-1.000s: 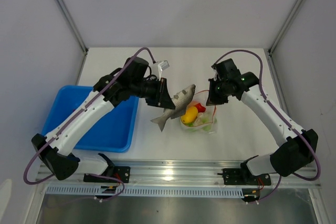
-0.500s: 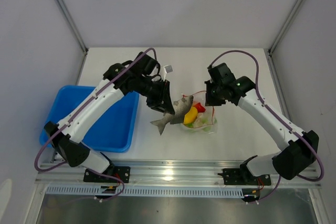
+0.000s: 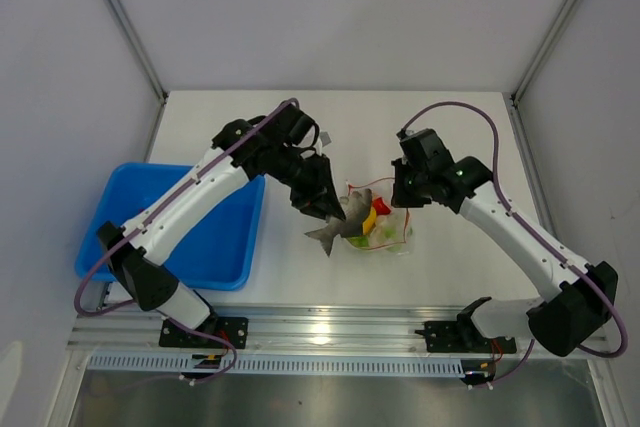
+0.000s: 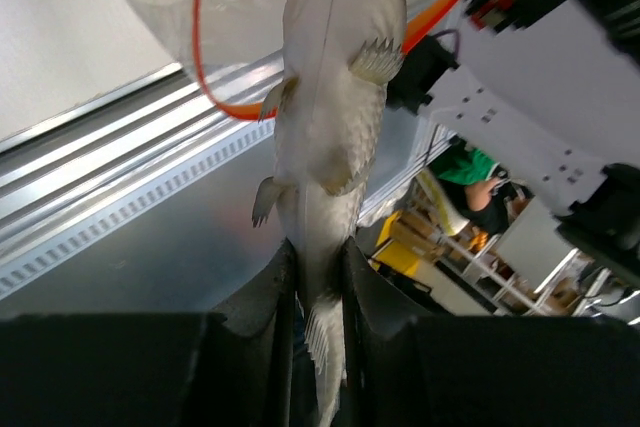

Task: Place the food in the zip-top bag and seal the zipper
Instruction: Place the fake fish in the zipper food storage bag.

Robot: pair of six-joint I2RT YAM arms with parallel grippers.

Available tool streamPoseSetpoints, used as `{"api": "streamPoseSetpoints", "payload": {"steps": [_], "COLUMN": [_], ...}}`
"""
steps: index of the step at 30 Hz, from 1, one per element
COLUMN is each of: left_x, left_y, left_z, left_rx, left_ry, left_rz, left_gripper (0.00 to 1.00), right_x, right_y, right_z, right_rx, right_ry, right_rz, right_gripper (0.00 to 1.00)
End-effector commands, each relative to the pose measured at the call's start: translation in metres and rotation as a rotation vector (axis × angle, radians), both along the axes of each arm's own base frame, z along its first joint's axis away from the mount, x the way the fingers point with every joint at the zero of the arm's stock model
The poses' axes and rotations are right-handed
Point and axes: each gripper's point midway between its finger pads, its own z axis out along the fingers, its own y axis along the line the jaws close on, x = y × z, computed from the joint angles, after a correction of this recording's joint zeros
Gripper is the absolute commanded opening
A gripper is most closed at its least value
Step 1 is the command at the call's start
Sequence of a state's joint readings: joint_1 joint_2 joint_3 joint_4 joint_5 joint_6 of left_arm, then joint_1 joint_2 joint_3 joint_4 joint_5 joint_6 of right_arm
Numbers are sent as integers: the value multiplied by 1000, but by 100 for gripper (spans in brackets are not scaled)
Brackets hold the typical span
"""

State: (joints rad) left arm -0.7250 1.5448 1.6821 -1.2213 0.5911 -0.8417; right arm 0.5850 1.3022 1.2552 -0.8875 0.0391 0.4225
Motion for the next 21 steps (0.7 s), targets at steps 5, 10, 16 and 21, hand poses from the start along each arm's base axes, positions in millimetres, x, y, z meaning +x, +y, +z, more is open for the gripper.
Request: {"api": "streamPoseSetpoints", "payload": {"steps": [5,10,16,21], "left_x": [21,34,42,30], "left_y": [-45,-53,-58,-50], "left_z": [24,23,10,3], "left_rx": [-118,-119,-69,-18], "left_ry": [94,99,105,98], "left_rz": [191,271,356,343], "left_gripper": [1,1,0,1], "right_x": [-9,-14,-16,-14], "right_y": [4,2,4,-2], "right_z": [11,10,11,17], "right_rx": [48,51,78,66], "right_ry": [-31,-31,-21,-44], "right_rz": [17,13,-6,-28], "right_gripper": [0,0,0,0]}}
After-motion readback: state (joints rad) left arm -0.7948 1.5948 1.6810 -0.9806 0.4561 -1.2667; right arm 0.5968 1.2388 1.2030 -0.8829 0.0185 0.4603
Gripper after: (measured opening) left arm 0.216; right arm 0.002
